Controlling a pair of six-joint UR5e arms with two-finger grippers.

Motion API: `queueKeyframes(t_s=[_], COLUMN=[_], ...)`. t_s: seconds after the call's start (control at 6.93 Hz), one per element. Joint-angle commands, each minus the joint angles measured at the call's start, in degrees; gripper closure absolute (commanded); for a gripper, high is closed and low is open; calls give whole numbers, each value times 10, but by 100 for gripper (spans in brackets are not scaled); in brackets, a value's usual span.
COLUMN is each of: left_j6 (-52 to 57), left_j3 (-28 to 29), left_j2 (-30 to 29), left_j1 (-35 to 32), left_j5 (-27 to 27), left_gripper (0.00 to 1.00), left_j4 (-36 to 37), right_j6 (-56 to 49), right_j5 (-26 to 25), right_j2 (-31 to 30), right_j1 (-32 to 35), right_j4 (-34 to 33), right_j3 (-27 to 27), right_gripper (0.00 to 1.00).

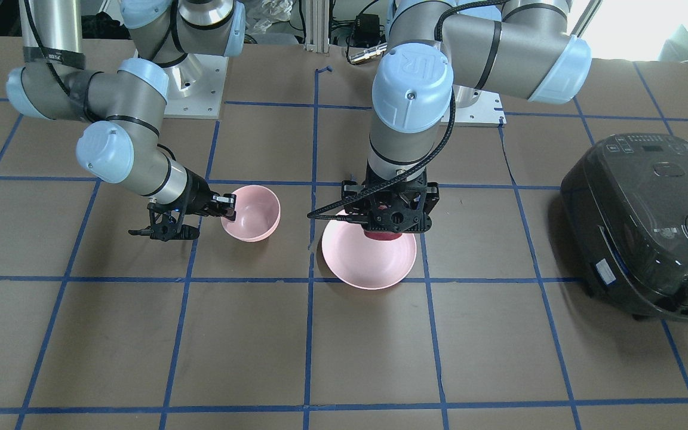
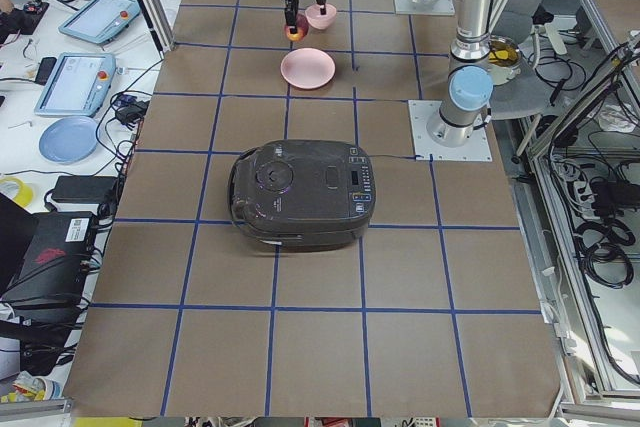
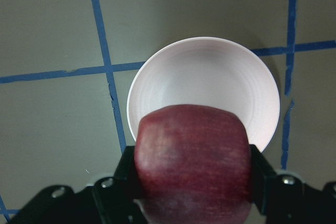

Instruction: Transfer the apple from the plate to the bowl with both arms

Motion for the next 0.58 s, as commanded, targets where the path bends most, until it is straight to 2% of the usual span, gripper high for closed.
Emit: queueKeyframes(t_s=[0.0, 0.14, 0.29, 0.43], left_j6=[-46, -65, -78, -79], left_j3=[2, 3, 3, 3], left_j2=[1, 1, -2, -4], left_j1=[-23, -38, -49, -51], left_j5=[-7, -7, -12, -25], left_gripper=[68, 68, 68, 68], left_j4=[-1, 0, 1, 1], right_j6=[1, 6, 7, 33], right_j5=[-30, -46, -46, -43], right_j2=[2, 3, 2, 1], right_j1=[1, 2, 2, 2], right_j4=[-41, -46, -46, -47], right_j3=[-6, -5, -6, -7], right_gripper=[96, 85, 40, 5])
